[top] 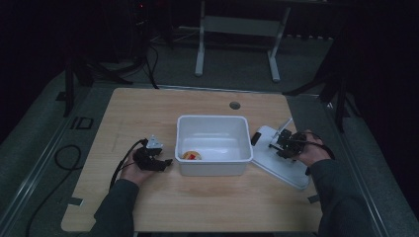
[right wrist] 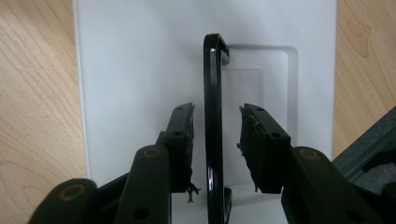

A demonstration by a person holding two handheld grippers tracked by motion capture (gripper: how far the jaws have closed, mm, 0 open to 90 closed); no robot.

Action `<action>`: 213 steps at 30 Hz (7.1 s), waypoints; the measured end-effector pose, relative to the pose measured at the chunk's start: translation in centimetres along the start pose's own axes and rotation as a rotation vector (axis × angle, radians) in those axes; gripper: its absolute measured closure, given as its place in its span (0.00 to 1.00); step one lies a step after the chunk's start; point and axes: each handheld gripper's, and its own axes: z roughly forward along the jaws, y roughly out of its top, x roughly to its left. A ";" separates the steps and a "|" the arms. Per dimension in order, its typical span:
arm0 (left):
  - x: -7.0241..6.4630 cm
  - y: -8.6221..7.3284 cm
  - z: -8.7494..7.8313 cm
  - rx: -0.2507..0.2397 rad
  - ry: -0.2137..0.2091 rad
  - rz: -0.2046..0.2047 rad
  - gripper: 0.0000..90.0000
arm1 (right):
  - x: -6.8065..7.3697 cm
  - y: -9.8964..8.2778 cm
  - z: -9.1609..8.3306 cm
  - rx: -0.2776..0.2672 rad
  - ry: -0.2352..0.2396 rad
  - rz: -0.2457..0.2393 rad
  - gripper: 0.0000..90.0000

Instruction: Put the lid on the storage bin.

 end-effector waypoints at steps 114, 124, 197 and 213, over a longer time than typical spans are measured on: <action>0.0 -0.1 0.0 -0.005 -0.002 0.004 0.38 | -2.1 0.8 -6.2 0.100 -0.039 -0.151 0.94; 0.0 -0.1 0.0 -0.006 -0.003 0.004 0.38 | -2.4 0.9 -7.9 0.095 -0.052 -0.161 0.94; 0.0 -0.1 0.1 -0.010 -0.003 0.001 0.37 | -0.8 5.6 -13.0 -0.031 -0.082 -0.313 0.94; 0.0 -0.1 0.1 -0.011 -0.003 0.001 0.36 | 0.7 8.3 -12.8 -0.052 -0.077 -0.369 0.94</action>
